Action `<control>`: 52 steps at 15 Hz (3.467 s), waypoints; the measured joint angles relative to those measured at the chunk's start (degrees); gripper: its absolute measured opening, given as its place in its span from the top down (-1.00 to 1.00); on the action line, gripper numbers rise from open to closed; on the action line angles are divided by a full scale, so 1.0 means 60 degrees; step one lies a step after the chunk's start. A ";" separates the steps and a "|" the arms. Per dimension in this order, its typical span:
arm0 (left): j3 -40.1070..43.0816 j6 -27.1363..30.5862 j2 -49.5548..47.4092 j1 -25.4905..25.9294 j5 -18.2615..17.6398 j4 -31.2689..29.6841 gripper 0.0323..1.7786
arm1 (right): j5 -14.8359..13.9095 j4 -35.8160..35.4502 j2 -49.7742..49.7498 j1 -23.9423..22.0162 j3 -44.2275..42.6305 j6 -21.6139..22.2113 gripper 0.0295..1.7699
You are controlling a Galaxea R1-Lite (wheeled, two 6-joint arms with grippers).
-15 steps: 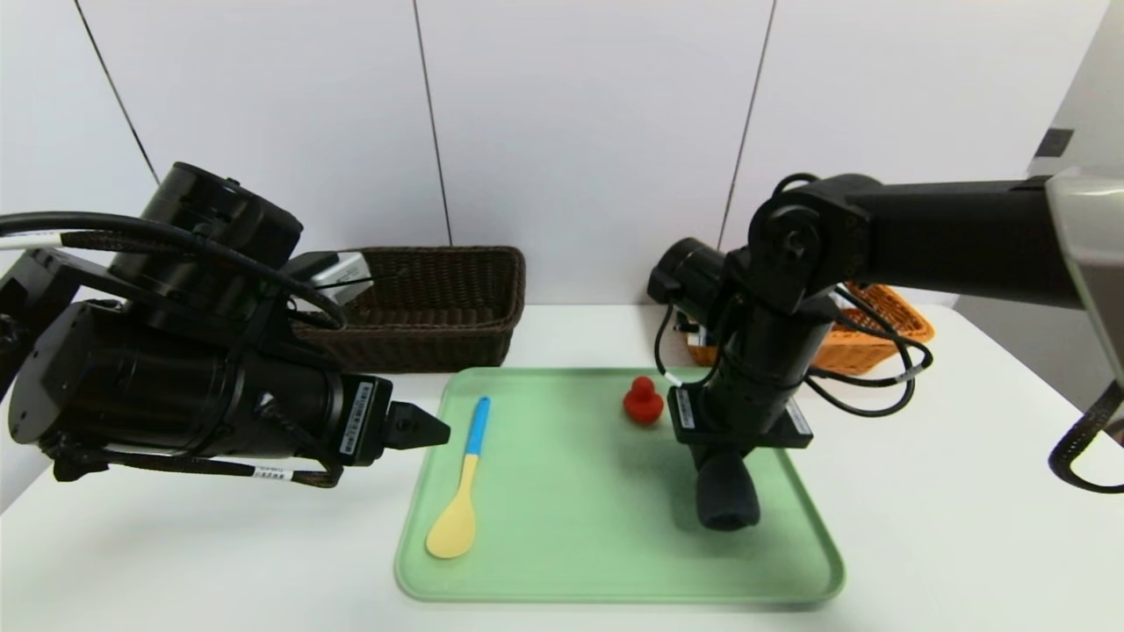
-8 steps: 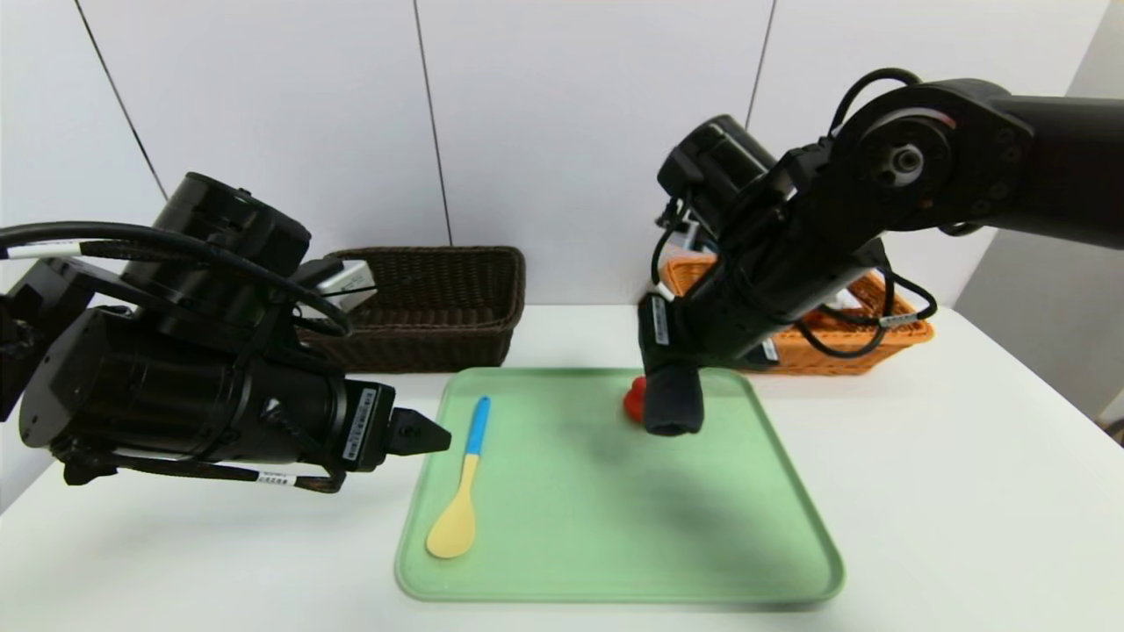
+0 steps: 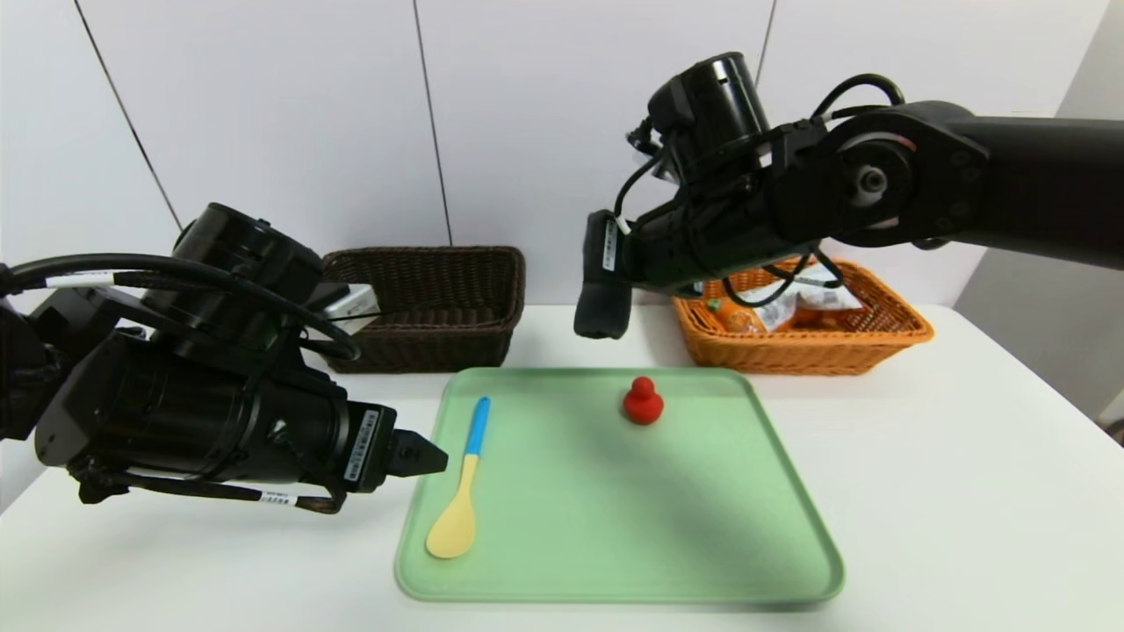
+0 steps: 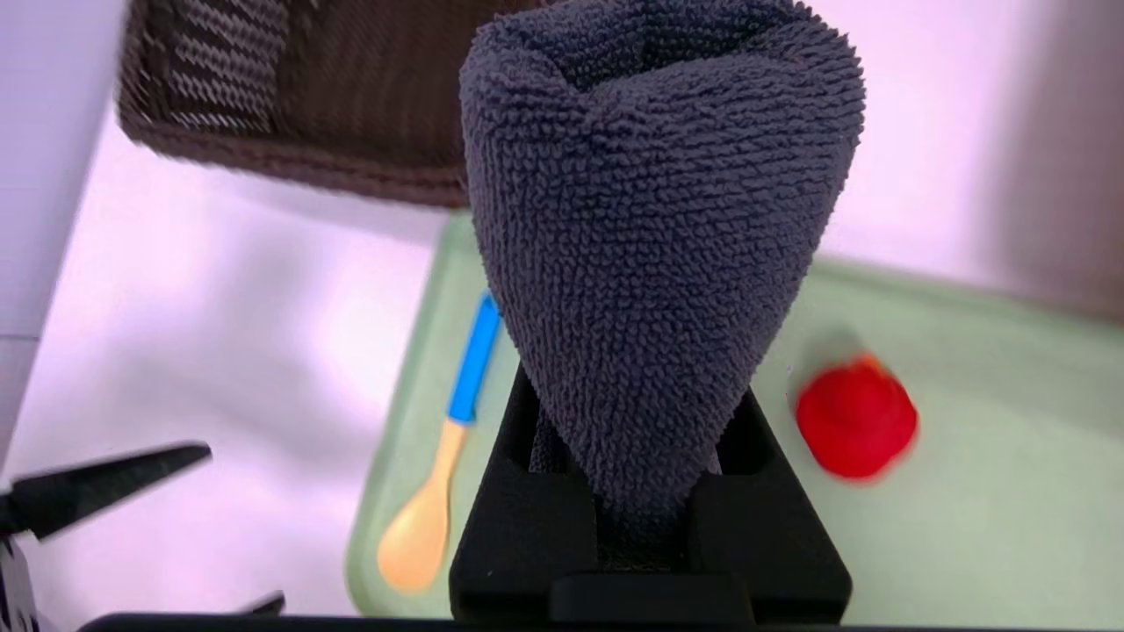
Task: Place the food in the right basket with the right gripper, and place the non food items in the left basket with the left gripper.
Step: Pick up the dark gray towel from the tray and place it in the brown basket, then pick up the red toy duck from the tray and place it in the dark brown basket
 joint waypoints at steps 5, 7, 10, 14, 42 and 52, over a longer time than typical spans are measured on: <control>0.0175 0.0041 0.0012 0.0008 0.0024 -0.0014 -0.90 | -0.0069 -0.3803 0.1071 0.0069 0.0014 -0.0992 0.74; 0.0205 0.0030 0.0041 0.0012 0.0028 -0.0010 -0.90 | -0.0033 -0.5094 0.1548 0.0203 -0.0004 -0.1276 0.74; 0.0238 0.0026 0.0128 0.0008 0.0028 -0.0006 -0.90 | -0.0022 -0.7392 0.2369 0.0449 -0.0069 -0.1676 0.74; 0.0508 0.0000 0.0197 0.0000 0.0033 -0.0014 -0.90 | 0.0199 -0.8824 0.3170 0.0707 -0.0114 -0.1778 0.74; -0.0028 0.0037 0.0370 -0.0644 0.1979 -0.2091 -0.90 | -0.1048 -0.7887 0.1804 0.0215 -0.0081 -0.3302 -0.83; -0.1182 0.1217 0.1215 -0.1361 0.1914 -0.1981 -0.90 | -0.0284 0.1632 -0.1774 -0.2404 -0.0073 -0.4903 -0.90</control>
